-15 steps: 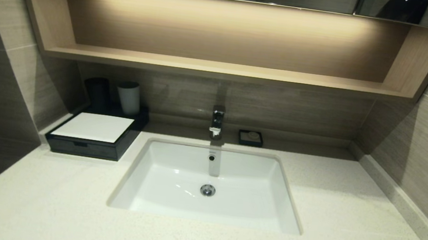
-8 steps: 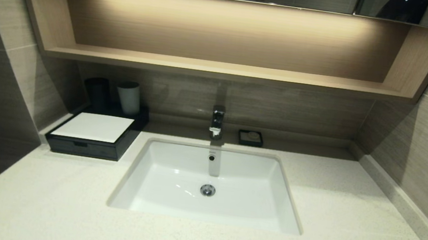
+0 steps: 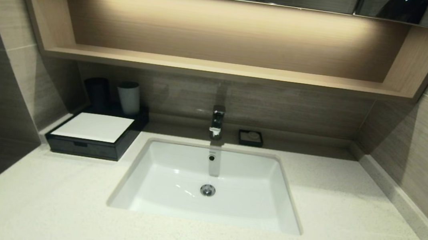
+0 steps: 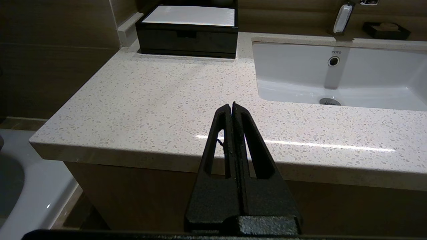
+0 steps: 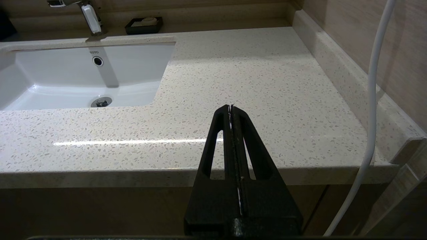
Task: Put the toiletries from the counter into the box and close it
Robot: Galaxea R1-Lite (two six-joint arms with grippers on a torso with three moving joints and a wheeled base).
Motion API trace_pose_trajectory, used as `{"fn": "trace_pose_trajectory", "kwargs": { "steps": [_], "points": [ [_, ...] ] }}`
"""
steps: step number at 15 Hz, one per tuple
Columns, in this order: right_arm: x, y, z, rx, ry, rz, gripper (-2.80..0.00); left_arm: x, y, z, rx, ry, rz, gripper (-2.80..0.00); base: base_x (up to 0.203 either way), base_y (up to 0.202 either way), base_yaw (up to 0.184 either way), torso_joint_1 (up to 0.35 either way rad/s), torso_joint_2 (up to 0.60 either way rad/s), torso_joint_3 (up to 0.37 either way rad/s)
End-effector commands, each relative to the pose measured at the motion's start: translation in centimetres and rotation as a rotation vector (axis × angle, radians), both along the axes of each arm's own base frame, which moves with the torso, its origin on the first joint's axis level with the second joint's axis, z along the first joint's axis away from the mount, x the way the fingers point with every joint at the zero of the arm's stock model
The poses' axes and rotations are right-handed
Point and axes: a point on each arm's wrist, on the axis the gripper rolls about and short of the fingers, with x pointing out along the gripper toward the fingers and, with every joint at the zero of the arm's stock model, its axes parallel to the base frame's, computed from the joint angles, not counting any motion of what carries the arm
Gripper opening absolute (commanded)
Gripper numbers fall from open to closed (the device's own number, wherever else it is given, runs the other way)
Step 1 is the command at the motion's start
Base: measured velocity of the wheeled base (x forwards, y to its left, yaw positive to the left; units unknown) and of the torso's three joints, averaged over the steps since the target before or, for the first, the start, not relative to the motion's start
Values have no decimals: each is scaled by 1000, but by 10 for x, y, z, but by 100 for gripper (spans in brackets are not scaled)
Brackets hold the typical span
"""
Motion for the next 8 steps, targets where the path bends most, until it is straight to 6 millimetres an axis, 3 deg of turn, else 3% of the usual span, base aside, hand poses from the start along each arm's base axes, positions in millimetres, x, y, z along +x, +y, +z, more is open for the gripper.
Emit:
{"fn": "trace_pose_trajectory", "kwargs": {
  "steps": [1,8],
  "points": [
    [0,0,0,1,1,0,-280,0,0,0,0,1,1,-280,0,0,0,0,0,0],
    [0,0,0,1,1,1,-280,0,0,0,0,1,1,-280,0,0,0,0,0,0]
  ]
}}
